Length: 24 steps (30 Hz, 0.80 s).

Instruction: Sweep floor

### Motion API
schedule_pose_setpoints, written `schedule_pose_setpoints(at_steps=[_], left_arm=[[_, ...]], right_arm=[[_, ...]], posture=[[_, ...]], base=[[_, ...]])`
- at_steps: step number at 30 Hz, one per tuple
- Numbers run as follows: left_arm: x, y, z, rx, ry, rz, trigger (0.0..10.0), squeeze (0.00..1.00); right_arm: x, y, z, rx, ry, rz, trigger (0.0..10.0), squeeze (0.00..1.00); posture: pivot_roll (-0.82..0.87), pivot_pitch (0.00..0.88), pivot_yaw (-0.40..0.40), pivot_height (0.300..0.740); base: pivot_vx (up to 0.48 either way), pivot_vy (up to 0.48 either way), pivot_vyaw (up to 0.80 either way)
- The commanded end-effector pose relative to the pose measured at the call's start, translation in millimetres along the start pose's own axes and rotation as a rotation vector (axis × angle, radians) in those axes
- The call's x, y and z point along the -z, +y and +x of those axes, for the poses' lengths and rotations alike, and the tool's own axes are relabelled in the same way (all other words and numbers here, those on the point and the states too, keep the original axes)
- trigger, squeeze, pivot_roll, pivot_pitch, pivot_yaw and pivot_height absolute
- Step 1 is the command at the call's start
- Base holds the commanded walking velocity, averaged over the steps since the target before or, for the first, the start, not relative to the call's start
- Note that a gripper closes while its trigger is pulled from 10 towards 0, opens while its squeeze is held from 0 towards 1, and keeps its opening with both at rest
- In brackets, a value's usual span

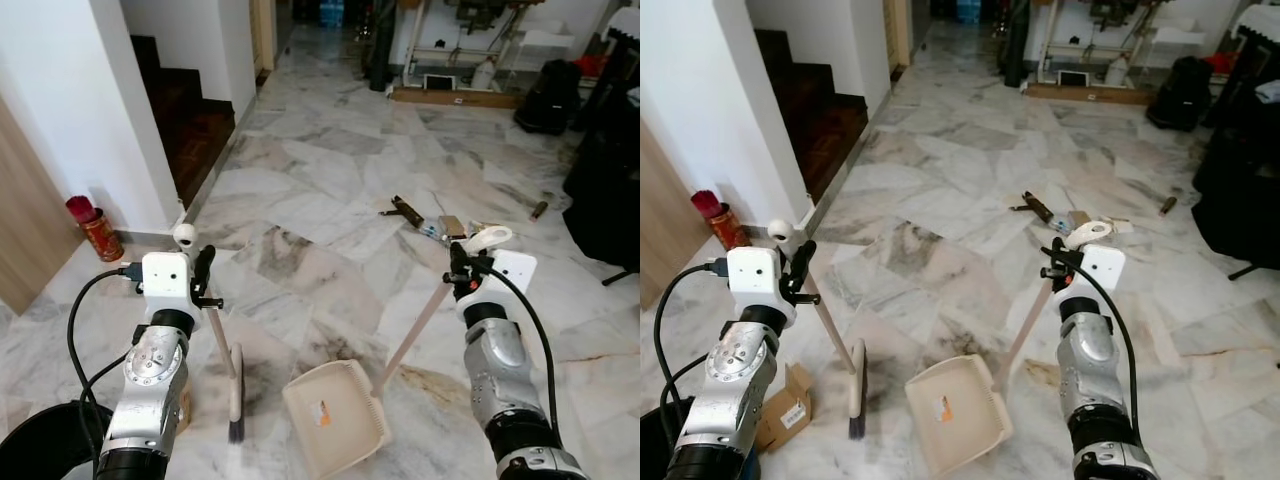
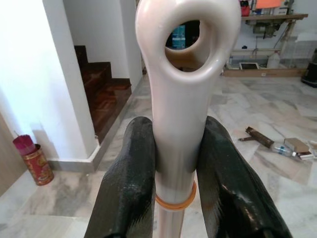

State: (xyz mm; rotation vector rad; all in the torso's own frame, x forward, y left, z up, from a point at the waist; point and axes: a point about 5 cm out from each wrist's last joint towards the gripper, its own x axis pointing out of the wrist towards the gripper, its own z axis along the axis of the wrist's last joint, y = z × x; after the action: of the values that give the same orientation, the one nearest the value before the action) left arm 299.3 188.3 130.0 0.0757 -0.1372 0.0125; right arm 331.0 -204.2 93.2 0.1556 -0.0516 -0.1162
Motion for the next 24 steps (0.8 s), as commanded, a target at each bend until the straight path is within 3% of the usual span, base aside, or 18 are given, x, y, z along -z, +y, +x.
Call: schedule_pose_setpoints(at_steps=[1, 4, 9, 24], left_arm=[[-24.6, -0.4, 7.4, -0.004, -0.094, 0.02, 10.0, 0.0], [-34.3, -1.8, 10.6, -0.017, -0.128, 0.015, 10.0, 0.0], [-49.2, -7.6, 13.8, -0.013, -0.177, 0.027, 10.0, 0.0], [-44.1, -8.0, 14.7, -0.013, -0.155, 0.018, 10.0, 0.0]], right_arm=[[-22.5, 3.0, 10.5, 0.0, -0.09, 0.023, 10.0, 0.0], [-24.7, 3.2, 10.8, -0.017, -0.094, 0.006, 10.0, 0.0], [-25.1, 2.1, 9.7, -0.028, -0.092, -0.005, 10.0, 0.0], [-21.1, -0.1, 6.8, -0.012, -0.086, 0.01, 10.0, 0.0]], posture=[[0.03, 0.0, -0.032, 0.74], [0.02, 0.0, -0.036, 0.74], [0.02, 0.0, -0.034, 0.74], [0.02, 0.0, -0.023, 0.74]], base=[[0.0, 0.0, 0.0], [0.0, 0.0, 0.0], [0.0, 0.0, 0.8], [0.0, 0.0, 0.8]])
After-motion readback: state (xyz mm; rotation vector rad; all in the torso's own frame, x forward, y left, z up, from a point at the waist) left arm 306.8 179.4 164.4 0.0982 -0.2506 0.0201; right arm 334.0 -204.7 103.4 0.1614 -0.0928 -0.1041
